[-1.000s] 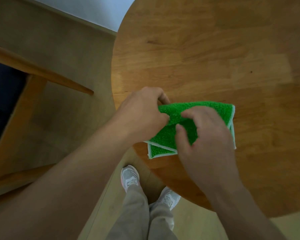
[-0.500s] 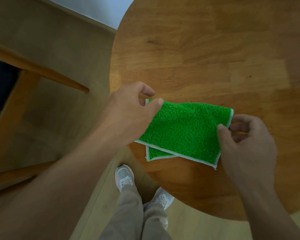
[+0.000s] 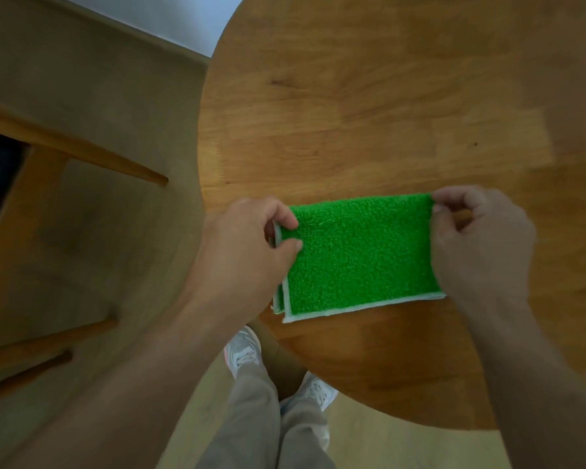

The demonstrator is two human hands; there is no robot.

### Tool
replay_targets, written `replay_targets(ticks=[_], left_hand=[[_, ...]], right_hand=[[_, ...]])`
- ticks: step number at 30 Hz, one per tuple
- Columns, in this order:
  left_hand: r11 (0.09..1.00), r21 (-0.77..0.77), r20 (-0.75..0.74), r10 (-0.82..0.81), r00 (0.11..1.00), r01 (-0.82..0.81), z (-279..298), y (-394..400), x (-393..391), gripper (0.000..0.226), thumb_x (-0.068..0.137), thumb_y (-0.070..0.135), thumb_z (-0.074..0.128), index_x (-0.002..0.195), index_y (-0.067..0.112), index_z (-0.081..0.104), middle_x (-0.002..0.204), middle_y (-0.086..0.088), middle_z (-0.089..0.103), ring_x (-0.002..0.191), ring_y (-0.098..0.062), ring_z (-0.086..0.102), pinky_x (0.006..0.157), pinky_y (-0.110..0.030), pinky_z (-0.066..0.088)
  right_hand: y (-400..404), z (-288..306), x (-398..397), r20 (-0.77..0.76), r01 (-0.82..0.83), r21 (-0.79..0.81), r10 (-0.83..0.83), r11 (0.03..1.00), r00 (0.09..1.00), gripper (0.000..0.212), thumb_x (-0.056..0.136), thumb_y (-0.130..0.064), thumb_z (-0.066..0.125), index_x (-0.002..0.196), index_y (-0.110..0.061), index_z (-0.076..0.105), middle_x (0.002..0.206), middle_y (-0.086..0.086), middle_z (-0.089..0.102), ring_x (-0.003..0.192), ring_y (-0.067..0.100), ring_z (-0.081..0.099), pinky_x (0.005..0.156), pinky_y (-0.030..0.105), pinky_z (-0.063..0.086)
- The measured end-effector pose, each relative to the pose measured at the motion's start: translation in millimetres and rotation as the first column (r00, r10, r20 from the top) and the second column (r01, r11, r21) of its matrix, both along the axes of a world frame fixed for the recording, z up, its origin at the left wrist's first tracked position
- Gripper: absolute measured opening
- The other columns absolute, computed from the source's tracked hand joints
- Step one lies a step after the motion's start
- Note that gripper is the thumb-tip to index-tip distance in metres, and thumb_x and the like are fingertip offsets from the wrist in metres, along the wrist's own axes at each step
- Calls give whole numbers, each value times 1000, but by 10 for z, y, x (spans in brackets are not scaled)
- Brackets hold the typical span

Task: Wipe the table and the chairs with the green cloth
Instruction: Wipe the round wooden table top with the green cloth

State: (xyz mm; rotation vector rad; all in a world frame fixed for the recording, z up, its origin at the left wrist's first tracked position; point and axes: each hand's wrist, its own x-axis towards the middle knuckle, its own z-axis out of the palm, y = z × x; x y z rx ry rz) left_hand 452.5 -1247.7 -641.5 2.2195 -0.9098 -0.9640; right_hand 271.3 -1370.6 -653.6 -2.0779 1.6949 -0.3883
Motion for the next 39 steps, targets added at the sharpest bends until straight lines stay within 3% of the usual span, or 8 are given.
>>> replay_targets(ticks=[6, 12, 16, 19, 26, 31, 34, 39], left_hand=[[996, -4, 172, -88, 981, 90, -21, -16, 48, 16, 87, 15, 70, 90, 30, 64, 80, 17, 52, 68, 0, 50, 64, -2, 38], [995, -13, 173, -97, 980, 101, -13, 9, 103, 18, 86, 15, 67, 93, 31, 63, 84, 16, 54, 74, 0, 56, 62, -6, 42], [995, -64, 215, -67, 974, 82, 15, 26, 150, 15, 83, 22, 65, 97, 29, 63, 86, 18, 51, 84, 4, 51, 66, -4, 38], [999, -40, 205, -27, 978, 36, 46, 22, 233, 18, 83, 34, 59, 101, 34, 60, 90, 22, 49, 78, 2, 52, 59, -11, 33], [995, 24, 267, 90, 959, -100, -4, -3, 405, 41, 88, 32, 60, 127, 25, 53, 107, 15, 41, 92, -6, 48, 64, -17, 32], [965, 17, 274, 248, 929, -262, -137, -35, 340, 52, 90, 30, 62, 138, 23, 43, 113, 11, 40, 77, 1, 47, 63, -15, 31], [938, 1, 241, 337, 910, -347, -119, -69, 342, 41, 94, 28, 56, 134, 23, 48, 110, 8, 49, 78, -1, 50, 68, -26, 38], [819, 51, 33, 570, 821, -571, -65, 6, 356, 33, 97, 34, 47, 130, 28, 51, 105, 13, 56, 91, -1, 53, 86, -40, 49]], right_hand=[[393, 57, 145, -4, -125, -196, 127, 973, 992, 30, 89, -13, 57, 116, -3, 65, 121, 19, 57, 113, 31, 52, 89, 16, 30], [782, -95, 538, -117, -469, 138, 485, 872, 867, 56, 101, -49, 19, 152, -26, 17, 161, 7, 9, 149, 25, 0, 117, 47, 4], [688, -234, 517, -311, -534, 139, 549, 834, 776, 60, 99, -57, 11, 154, -32, 9, 162, 5, 7, 149, 31, 1, 115, 54, 2], [232, -278, 303, -369, -465, 147, 484, 873, 793, 60, 95, -65, 6, 150, -46, -6, 161, -7, -9, 148, 27, -12, 113, 56, -8], [-1206, -222, -31, -442, 233, 220, -116, 947, 890, 62, 85, -74, 5, 141, -59, -13, 159, -6, -23, 141, 50, -18, 104, 73, -9], [-918, -264, 616, -416, -93, 144, 146, 985, 898, 67, 88, -71, 3, 148, -45, -13, 160, 3, -21, 141, 49, -17, 105, 72, -7], [-82, -273, 923, -394, -522, 124, 525, 844, 755, 65, 92, -66, 10, 151, -41, -1, 162, 6, -8, 142, 50, -9, 106, 71, -6], [772, -268, 649, -305, -938, 178, 923, 297, 234, 73, 79, -68, 50, 145, -46, 29, 162, -2, 11, 143, 43, 14, 109, 67, 7]])
